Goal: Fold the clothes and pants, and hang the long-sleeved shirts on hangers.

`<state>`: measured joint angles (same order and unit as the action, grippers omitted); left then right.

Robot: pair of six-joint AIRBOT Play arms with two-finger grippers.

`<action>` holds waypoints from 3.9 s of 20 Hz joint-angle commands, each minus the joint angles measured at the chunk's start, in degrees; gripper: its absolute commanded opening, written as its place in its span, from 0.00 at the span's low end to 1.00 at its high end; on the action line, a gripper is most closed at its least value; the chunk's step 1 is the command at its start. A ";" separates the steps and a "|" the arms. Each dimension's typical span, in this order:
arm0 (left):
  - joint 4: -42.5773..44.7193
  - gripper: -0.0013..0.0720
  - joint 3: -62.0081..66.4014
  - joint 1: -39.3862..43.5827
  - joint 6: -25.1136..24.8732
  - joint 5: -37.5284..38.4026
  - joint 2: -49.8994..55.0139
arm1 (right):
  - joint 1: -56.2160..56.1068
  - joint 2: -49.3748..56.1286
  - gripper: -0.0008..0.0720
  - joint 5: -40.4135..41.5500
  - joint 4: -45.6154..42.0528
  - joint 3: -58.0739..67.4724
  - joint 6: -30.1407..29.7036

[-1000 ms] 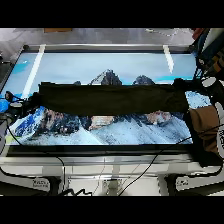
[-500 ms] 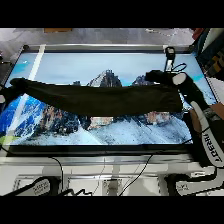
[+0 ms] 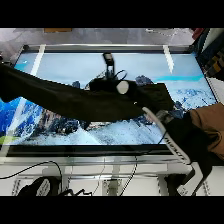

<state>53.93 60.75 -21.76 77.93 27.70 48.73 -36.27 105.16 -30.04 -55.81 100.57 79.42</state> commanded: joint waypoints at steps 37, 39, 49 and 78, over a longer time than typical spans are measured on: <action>-2.99 0.74 3.13 25.14 -16.41 19.15 29.59 | 25.92 -11.17 0.06 -37.90 -16.50 11.91 -3.87; 7.26 0.66 2.75 15.89 -9.27 26.71 28.79 | 25.90 -11.17 0.06 -37.59 -16.48 10.91 -3.93; -21.59 0.99 -11.54 1.46 -28.85 28.20 36.17 | 25.86 -11.17 0.06 -34.47 -15.28 5.35 -3.87; 18.12 0.04 35.23 13.25 0.35 65.24 29.00 | 22.97 -4.76 0.06 -32.89 -11.80 3.74 -4.11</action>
<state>66.17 88.90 -8.78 73.76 84.25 78.54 -11.68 98.65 -62.61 -70.59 105.23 75.26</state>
